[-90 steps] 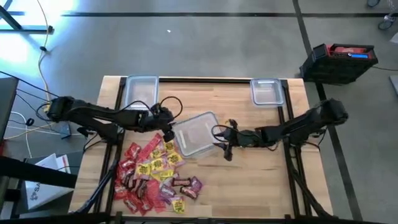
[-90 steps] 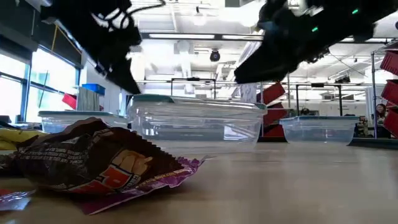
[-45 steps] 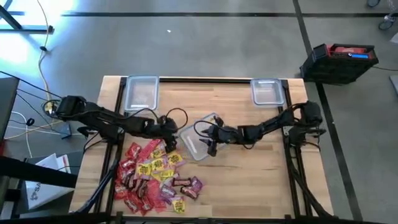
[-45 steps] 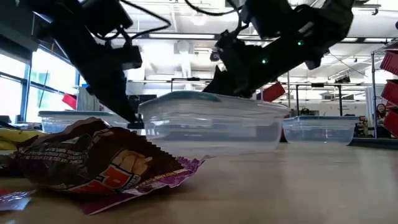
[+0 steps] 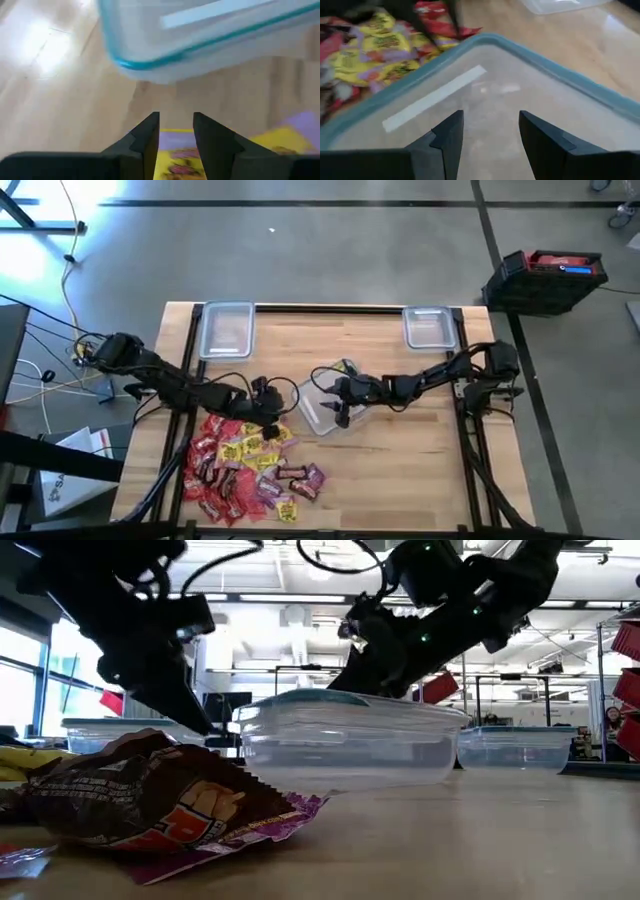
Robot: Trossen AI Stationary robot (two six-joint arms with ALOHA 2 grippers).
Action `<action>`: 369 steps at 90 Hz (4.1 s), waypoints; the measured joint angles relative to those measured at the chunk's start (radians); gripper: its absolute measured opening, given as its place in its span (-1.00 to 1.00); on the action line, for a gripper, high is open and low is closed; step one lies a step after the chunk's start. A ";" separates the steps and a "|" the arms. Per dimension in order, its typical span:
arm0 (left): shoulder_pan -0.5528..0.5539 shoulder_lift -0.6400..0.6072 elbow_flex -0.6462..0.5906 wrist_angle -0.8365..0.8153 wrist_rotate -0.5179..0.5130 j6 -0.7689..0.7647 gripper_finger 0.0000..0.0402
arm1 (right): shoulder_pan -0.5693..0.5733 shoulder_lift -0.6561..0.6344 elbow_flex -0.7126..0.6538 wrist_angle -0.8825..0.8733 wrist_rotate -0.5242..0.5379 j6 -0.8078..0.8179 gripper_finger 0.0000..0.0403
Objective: Sort candy
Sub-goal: Open the transparent bin
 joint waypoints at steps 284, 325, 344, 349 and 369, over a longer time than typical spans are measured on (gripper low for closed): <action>-0.041 0.223 -0.208 0.934 0.173 0.056 -0.47 | -0.039 0.048 0.003 0.046 -0.089 -0.134 -0.19; -0.137 0.118 -0.196 0.779 0.265 -0.066 -0.47 | -0.053 -0.028 -0.004 0.005 -0.133 -0.187 -0.19; -0.077 -0.137 -0.197 0.376 0.050 0.068 -0.47 | -0.003 -0.242 -0.001 -0.312 -0.085 -0.081 -0.19; -0.042 -0.169 -0.198 0.326 0.015 0.105 -0.47 | 0.010 -0.292 -0.001 -0.429 -0.060 -0.024 -0.19; 0.096 -0.074 -0.198 0.432 0.169 0.184 -0.47 | 0.021 -0.341 -0.001 -0.674 -0.010 0.103 -0.19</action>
